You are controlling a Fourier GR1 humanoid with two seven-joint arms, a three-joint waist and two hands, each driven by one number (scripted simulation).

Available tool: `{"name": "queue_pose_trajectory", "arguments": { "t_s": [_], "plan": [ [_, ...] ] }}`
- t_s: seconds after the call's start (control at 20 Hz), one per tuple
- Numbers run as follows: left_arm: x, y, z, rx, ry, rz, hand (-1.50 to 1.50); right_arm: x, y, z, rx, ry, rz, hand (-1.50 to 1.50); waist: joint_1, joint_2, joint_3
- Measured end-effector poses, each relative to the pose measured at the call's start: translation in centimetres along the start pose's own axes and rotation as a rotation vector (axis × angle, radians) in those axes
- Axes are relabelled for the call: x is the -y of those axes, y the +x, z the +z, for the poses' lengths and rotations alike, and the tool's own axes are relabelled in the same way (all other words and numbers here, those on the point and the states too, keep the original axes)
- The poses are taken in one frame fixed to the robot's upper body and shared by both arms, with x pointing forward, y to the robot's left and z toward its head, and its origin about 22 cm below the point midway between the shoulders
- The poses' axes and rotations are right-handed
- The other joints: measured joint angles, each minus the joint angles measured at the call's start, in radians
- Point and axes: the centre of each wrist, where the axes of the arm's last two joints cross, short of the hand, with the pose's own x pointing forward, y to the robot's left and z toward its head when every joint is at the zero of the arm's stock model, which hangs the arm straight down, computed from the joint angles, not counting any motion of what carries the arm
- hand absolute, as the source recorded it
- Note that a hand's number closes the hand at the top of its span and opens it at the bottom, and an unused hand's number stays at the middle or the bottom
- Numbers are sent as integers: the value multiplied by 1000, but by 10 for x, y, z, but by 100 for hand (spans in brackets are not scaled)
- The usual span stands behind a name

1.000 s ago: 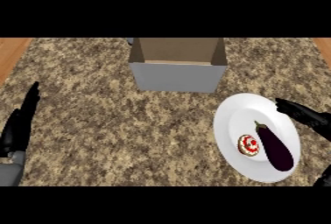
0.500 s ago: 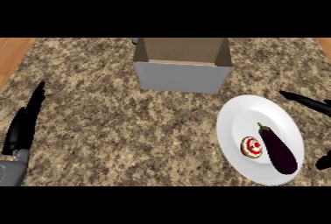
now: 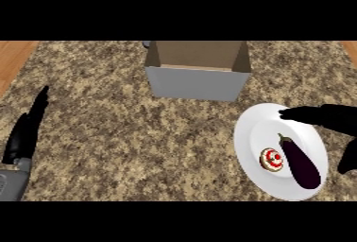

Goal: Pick the eggplant from the plate and place it in the cardboard box

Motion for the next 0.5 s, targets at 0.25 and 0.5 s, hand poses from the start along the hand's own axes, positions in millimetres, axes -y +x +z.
{"name": "queue_pose_trajectory", "arguments": {
  "t_s": [0.25, 0.5],
  "plan": [
    [-7, -4, 1, -10, 10, 2, 0, 1, -2, -31, -22, 119, 69, -150, -14, -5, -1],
    [-8, -9, 4, -22, 20, -1, 0, 3, -9, -50, -42, 176, 132, -150, -29, -8, -1]
  ]
}}
